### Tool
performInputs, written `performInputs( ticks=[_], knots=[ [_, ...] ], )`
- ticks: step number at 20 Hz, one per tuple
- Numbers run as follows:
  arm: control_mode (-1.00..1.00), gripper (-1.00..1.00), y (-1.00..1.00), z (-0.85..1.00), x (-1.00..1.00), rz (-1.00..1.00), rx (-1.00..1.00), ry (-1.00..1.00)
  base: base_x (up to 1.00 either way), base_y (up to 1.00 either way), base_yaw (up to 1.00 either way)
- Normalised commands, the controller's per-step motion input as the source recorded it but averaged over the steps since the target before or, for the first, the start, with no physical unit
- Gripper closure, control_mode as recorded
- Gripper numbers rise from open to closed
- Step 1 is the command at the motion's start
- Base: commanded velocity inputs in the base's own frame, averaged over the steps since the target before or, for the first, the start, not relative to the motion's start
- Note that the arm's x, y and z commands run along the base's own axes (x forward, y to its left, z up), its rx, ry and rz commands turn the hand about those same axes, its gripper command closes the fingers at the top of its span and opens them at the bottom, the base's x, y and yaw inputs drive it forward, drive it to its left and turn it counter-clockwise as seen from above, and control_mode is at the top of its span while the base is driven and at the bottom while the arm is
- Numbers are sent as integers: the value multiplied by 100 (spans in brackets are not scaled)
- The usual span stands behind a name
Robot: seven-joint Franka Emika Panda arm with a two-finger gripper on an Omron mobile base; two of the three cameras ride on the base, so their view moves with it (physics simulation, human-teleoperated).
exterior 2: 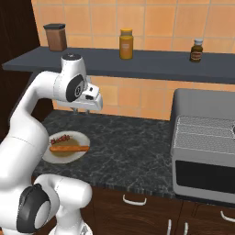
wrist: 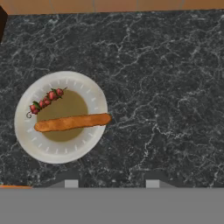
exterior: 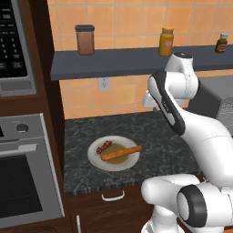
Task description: Pick up the kebab skewer and baguette bread, and place them inside the toaster oven. Close the toaster oven door and start by setting the timer.
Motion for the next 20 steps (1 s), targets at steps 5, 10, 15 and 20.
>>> performInputs(
  ticks=[5,10,15,20],
  knots=[
    [100,-100,0,0,0,0,0,0,0,0,0],
    [100,-100,0,0,0,0,0,0,0,0,0],
    [100,-100,0,0,0,0,0,0,-1,-38,-2],
    [100,-100,0,0,0,0,0,0,-1,-59,0]
  ],
)
